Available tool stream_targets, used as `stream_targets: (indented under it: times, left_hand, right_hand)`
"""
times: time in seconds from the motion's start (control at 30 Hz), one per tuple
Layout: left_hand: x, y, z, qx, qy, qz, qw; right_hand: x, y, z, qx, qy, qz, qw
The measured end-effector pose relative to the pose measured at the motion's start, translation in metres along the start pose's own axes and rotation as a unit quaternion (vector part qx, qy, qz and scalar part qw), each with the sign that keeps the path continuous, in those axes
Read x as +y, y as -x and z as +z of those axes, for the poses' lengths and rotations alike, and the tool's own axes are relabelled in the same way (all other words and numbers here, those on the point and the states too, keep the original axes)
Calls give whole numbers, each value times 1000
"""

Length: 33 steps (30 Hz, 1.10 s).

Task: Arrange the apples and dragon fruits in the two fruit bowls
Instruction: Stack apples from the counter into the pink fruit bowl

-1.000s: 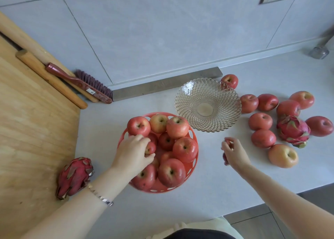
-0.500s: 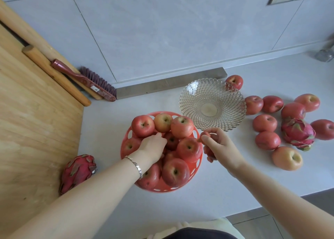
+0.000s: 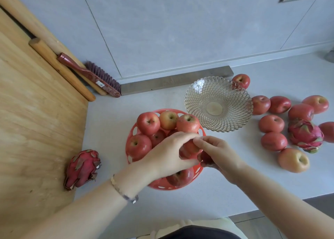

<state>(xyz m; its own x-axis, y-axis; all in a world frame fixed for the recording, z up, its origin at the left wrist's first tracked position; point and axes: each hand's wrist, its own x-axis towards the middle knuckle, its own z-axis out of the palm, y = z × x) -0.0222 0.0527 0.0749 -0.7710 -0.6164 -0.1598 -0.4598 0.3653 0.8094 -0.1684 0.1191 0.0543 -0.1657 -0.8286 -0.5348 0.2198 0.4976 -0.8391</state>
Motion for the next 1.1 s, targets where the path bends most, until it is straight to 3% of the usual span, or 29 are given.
stream_targets:
  times: [0.1,0.27,0.37,0.47,0.57,0.67,0.9,1.1]
  left_hand:
    - [-10,10,4,85,-30,7,996]
    - [-32,30,0,197,0,-93,976]
    - [-40,43,-3,214,45,-155,963]
    - [-46,52,-3,212,58,-185,958]
    - [-49,57,-2,213,70,-190,956]
    - [-52,60,-1,224,80,-192,952]
    - [-62,69,-1,233,90,-198,948]
    - [-71,77,-6,258,99,-211,938]
  right_hand:
    - [1,4,8,-16,57,-24,998]
    - [19,5,-4,-7,114,-25,993]
    - [43,7,-7,14,301,-122,946]
    - [67,7,-6,60,352,-281,891]
    - [87,2,-9,115,370,-365,847]
    - [97,0,-12,136,342,-377,850]
    - [103,5,-18,149,396,-399,814]
    - [105,5,-15,164,401,-406,805]
